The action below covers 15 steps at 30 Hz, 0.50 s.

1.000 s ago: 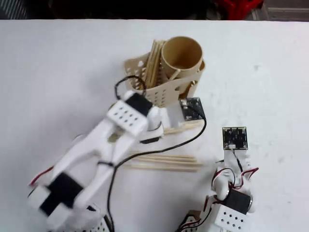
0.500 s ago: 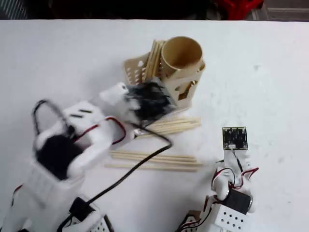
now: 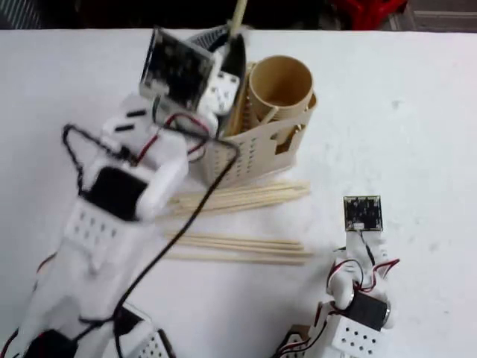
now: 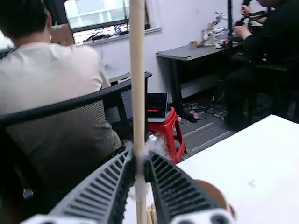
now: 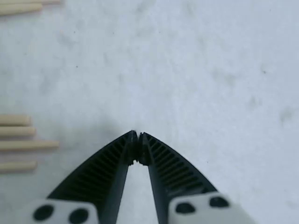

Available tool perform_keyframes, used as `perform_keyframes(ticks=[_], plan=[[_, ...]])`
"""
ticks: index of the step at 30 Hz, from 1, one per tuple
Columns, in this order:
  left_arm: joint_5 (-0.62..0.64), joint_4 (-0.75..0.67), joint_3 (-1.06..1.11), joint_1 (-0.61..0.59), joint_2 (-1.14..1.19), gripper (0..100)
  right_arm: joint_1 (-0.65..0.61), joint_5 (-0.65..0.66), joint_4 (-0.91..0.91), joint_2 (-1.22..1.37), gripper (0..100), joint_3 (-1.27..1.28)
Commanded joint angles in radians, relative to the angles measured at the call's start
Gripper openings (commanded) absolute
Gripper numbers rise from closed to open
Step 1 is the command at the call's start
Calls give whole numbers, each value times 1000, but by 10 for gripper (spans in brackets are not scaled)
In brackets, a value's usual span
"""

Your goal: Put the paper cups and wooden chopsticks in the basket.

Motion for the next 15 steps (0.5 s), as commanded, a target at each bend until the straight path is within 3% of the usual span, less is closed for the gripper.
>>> perform_keyframes(ticks=[1, 15], plan=[[77, -58, -41, -50, 65, 24, 4, -9, 8, 1, 18, 9], [80, -14, -48, -64, 91, 75, 4, -9, 8, 1, 18, 9]])
